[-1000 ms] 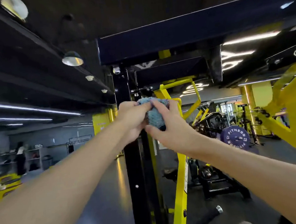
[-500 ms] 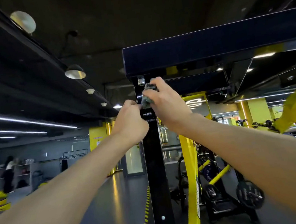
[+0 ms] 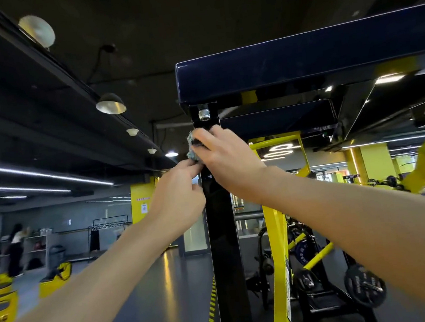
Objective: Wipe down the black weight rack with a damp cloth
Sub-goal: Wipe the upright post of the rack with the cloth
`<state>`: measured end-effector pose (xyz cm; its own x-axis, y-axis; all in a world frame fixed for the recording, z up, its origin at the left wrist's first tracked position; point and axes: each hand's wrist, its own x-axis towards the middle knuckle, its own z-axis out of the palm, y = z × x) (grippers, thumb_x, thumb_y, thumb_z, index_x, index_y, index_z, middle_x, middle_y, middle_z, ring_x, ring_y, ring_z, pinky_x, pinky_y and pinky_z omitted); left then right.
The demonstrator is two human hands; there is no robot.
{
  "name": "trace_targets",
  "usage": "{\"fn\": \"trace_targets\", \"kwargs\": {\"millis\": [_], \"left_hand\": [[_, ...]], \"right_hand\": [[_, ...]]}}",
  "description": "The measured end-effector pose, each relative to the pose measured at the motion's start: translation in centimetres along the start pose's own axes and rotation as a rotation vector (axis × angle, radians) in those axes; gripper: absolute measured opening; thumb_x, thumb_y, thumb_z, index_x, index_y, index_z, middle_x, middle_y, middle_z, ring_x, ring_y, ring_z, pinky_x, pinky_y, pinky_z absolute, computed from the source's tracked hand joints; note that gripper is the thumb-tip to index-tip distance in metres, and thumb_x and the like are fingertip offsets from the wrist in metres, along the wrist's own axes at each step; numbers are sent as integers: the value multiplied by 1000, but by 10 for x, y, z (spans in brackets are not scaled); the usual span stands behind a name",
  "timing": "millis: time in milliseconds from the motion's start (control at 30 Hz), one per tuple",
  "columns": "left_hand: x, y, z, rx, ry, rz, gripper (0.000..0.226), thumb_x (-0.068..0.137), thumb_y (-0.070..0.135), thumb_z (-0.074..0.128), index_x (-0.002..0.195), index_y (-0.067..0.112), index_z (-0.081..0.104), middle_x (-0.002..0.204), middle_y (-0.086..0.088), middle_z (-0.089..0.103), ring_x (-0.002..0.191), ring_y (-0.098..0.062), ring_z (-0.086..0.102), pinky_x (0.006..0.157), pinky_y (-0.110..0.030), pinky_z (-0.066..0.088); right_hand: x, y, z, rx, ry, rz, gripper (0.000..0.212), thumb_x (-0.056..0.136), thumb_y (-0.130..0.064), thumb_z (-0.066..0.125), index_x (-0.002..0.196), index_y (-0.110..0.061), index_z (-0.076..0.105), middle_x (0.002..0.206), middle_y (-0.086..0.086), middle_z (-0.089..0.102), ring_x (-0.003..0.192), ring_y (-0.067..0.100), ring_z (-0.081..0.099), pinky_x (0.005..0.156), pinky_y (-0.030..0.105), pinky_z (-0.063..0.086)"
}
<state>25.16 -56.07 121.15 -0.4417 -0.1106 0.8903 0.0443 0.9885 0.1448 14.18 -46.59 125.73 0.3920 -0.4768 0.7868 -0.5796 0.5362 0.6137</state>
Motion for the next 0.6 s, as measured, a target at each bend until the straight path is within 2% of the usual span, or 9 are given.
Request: {"fn": "trace_targets", "kwargs": {"millis": [100, 167, 233, 267, 333, 367, 467, 533, 600], "left_hand": [[-4, -3, 1, -17, -18, -31, 61, 94, -5, 43, 150, 17, 42, 156, 10, 39, 140, -12, 38, 102, -6, 21], [-6, -2, -1, -40, -36, -38, 58, 93, -6, 43, 147, 15, 48, 152, 8, 44, 124, -13, 52, 94, -1, 28], [-10, 1, -3, -59, -59, -33, 56, 92, -6, 43, 144, 16, 52, 149, 7, 48, 102, -13, 61, 81, -6, 43], [-12, 1, -4, -69, -71, -48, 58, 93, -6, 42, 146, 18, 49, 151, 10, 45, 101, -10, 63, 80, -11, 48], [-15, -2, -2, -118, -99, -97, 61, 95, -3, 42, 150, 24, 43, 149, 15, 42, 80, 5, 65, 66, -12, 48], [-16, -4, -1, -145, -96, -116, 60, 96, -2, 42, 149, 25, 45, 146, 14, 46, 77, 7, 63, 65, -10, 45], [-17, -4, 1, -252, -33, -210, 45, 97, 1, 46, 134, 21, 61, 121, 4, 66, 99, -9, 63, 71, -7, 45], [-17, 2, -1, -371, 2, -320, 37, 98, 3, 47, 128, 17, 64, 107, 2, 68, 93, -10, 63, 73, -16, 51], [-17, 8, -3, -504, 23, -435, 31, 100, 6, 48, 125, 14, 62, 103, -5, 68, 86, -15, 66, 71, -28, 56]], "right_hand": [[-2, 5, 2, 41, 74, 133, 43, 70, 0, 77, 112, 1, 67, 116, 18, 60, 83, 32, 55, 64, 40, 46], [-8, 1, 6, 57, 62, 44, 38, 72, 2, 74, 109, 3, 67, 111, 19, 60, 78, 32, 54, 61, 39, 48], [-16, 1, 6, 36, 31, -71, 33, 78, 1, 66, 111, 3, 66, 112, 20, 60, 78, 31, 53, 62, 42, 50], [-18, 3, 5, 48, 44, -42, 35, 77, 2, 66, 112, 4, 66, 111, 20, 59, 78, 31, 53, 62, 42, 51], [-23, 6, 3, 77, 79, 50, 37, 75, 6, 69, 112, 6, 65, 110, 21, 59, 77, 30, 51, 63, 42, 51], [-26, 5, 4, 75, 67, 23, 36, 76, 5, 68, 112, 5, 65, 110, 21, 59, 77, 30, 51, 64, 41, 50], [-37, -1, 0, 58, 6, -65, 42, 72, 2, 73, 114, 3, 65, 110, 18, 58, 79, 27, 47, 64, 38, 49], [-40, -6, -2, 110, 19, 5, 45, 65, 6, 77, 109, 3, 67, 106, 17, 59, 79, 25, 44, 62, 38, 49], [-41, -16, -8, 225, -46, 33, 39, 71, 8, 72, 109, -1, 68, 110, 14, 57, 82, 26, 50, 67, 39, 52]]}}
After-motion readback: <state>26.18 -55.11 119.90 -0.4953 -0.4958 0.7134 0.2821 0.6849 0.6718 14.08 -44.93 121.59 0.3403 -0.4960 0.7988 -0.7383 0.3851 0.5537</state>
